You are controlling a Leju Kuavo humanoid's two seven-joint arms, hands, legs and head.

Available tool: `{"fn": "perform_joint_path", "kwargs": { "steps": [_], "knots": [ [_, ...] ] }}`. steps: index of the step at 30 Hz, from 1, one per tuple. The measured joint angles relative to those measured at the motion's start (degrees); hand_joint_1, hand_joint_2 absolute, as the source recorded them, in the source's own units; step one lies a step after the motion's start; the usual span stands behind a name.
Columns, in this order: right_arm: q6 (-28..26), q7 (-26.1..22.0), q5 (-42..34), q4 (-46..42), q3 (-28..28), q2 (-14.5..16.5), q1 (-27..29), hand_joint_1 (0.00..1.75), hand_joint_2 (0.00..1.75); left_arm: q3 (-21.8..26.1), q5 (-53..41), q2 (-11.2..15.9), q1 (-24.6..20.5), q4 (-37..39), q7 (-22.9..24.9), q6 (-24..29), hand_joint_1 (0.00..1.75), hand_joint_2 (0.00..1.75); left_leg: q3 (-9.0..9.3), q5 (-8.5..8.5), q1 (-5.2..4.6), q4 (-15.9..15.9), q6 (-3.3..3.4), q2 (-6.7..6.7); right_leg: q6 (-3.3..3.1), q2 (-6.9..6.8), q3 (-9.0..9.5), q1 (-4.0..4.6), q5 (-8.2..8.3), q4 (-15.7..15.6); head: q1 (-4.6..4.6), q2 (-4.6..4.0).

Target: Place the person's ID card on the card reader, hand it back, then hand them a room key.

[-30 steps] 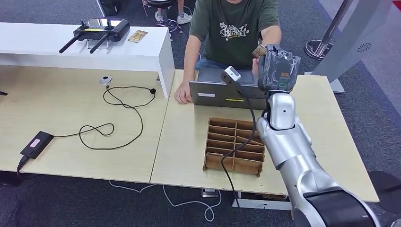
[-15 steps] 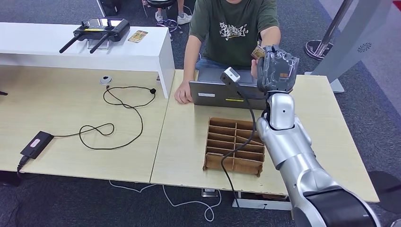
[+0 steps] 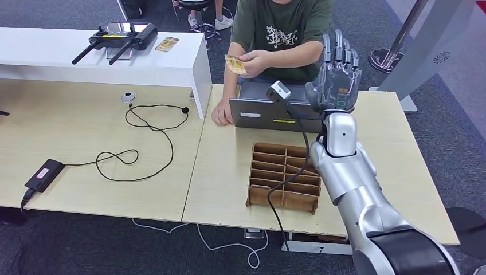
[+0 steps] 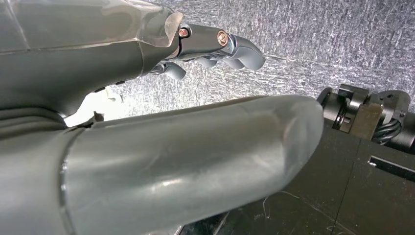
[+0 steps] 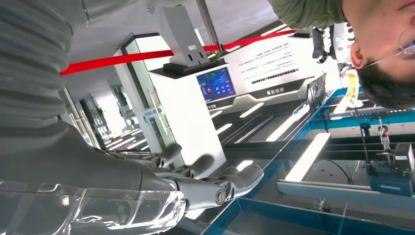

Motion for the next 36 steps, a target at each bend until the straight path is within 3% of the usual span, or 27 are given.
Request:
{"fn": "perform_joint_path", "kwargs": {
  "steps": [16,36],
  "knots": [
    [0.0,-4.0,-1.9,-0.5,-2.4,0.5,1.2,0.00,1.75,0.3,1.1,0.5,0.2,0.0,0.0,0.6,0.00,0.00,0.00,0.00,0.00,0.0,0.00,0.00,0.00,0.00,0.00,0.00,0.00,0.0,0.00,0.00],
    [0.8,-5.8,-4.9,-21.8,-5.5,-0.9,17.1,0.00,1.75,0.8,1.4,1.2,2.1,0.0,-0.3,2.8,0.00,0.00,0.00,-0.02,0.00,0.0,-0.01,0.02,0.00,0.01,-0.05,0.00,-0.01,0.0,0.00,0.00]
  ]
}}
